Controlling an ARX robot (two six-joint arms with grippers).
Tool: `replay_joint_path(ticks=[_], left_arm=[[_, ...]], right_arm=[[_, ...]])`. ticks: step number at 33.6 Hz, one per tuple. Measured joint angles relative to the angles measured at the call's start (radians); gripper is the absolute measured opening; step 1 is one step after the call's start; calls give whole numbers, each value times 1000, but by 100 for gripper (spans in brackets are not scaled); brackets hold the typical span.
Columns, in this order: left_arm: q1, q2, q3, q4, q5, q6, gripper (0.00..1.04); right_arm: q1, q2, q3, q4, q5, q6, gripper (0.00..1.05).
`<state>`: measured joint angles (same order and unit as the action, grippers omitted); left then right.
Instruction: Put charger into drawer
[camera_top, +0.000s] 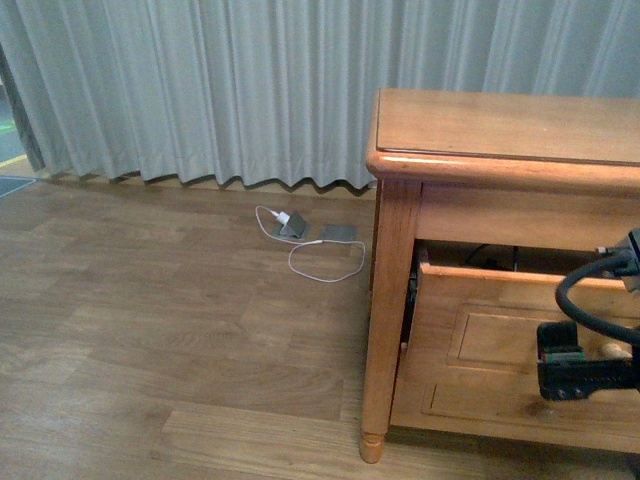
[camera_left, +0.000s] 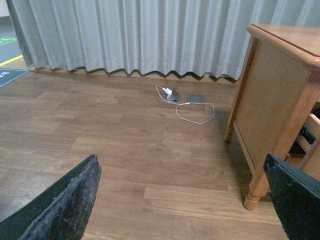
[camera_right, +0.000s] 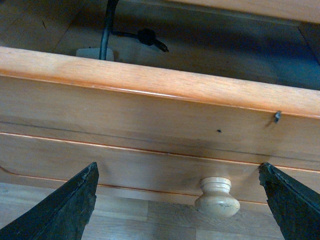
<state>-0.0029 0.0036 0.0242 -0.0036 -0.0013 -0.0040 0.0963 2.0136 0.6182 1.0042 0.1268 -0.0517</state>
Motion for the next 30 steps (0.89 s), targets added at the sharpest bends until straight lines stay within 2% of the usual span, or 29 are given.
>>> replay_joint_path(ticks=[14,21,26,30], left_arm=[[0,0,0,0,0,0,98],[0,0,0,0,0,0,98],[0,0,0,0,0,0,98],[0,0,0,0,0,0,98]], right_arm=[[3,141,193,32,47,-4,96],[-6,168,210,47,58,-8,96],[-13,164,208,51,35,-3,96],[-23,96,156,24,-36,8,96]])
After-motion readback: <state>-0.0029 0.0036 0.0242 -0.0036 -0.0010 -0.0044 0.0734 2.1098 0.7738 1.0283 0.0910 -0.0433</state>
